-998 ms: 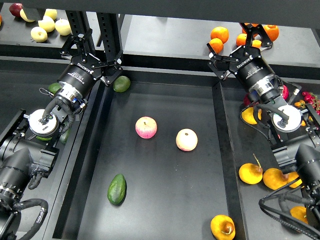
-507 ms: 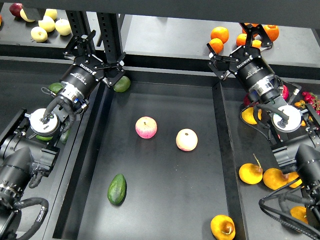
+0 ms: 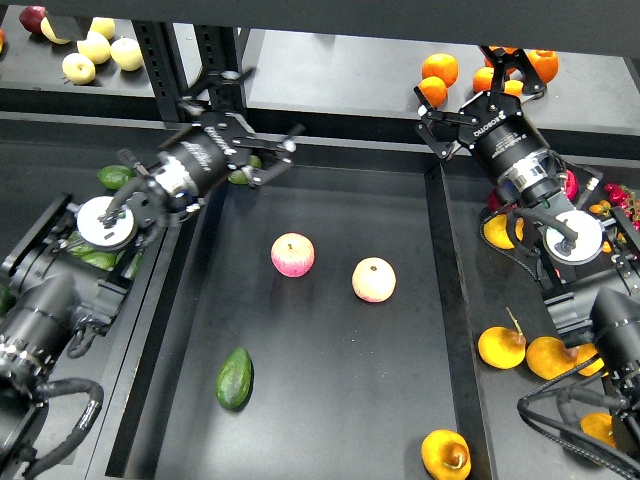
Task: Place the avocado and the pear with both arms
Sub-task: 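Swing the left gripper out and toward the avocado nearest the robot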
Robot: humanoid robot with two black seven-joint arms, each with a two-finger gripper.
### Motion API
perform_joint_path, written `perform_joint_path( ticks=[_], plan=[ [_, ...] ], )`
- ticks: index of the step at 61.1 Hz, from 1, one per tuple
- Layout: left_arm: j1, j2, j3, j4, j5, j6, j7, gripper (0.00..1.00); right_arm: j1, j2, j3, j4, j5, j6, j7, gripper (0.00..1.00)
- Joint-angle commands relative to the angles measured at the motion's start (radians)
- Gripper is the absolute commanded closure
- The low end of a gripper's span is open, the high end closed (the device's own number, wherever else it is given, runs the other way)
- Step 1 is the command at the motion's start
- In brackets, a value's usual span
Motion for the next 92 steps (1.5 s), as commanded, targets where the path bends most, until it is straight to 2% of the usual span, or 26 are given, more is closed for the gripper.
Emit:
perform_joint_path(
  ticks=[1, 12, 28, 30, 32, 40, 68, 92],
  plan=[
    [-0.014, 0.073, 0.099, 0.001, -0.005, 0.000, 0.000, 0.03, 0.002, 0.000, 0.000, 0.000, 0.000, 0.000, 0.000, 0.00],
    [-0.086, 0.217, 0.343, -0.002, -0.044, 0.000, 0.000, 0.04, 0.002, 0.000, 0.001, 0.002, 0.000, 0.000, 0.000, 0.00],
    [-0.145, 0.346, 0.599, -0.020, -0.044, 0.000, 0.000, 0.05, 0.002, 0.000, 0.001, 0.003, 0.000, 0.000, -0.001, 0.00],
    [-0.160, 0.361, 0.640, -0.023, -0.041, 0.000, 0.000, 0.05, 0.002, 0.000, 0.001, 0.003, 0.000, 0.000, -0.002, 0.00],
    [-0.205, 0.401, 0.742, -0.031, -0.027, 0.000, 0.000, 0.05, 0.002, 0.000, 0.001, 0.002, 0.000, 0.000, -0.002, 0.00],
    [-0.263, 0.435, 0.875, -0.043, 0.007, 0.000, 0.000, 0.05, 0.003, 0.000, 0.001, 0.002, -0.002, 0.000, -0.002, 0.00],
    [-0.215, 0.420, 1.067, -0.108, 0.278, 0.000, 0.000, 0.05, 0.000, 0.000, 0.004, -0.002, -0.002, 0.000, -0.002, 0.00],
    [-0.130, 0.342, 1.090, -0.094, 0.438, 0.000, 0.000, 0.02, -0.014, 0.000, 0.004, 0.000, -0.002, 0.000, -0.002, 0.00]
  ],
)
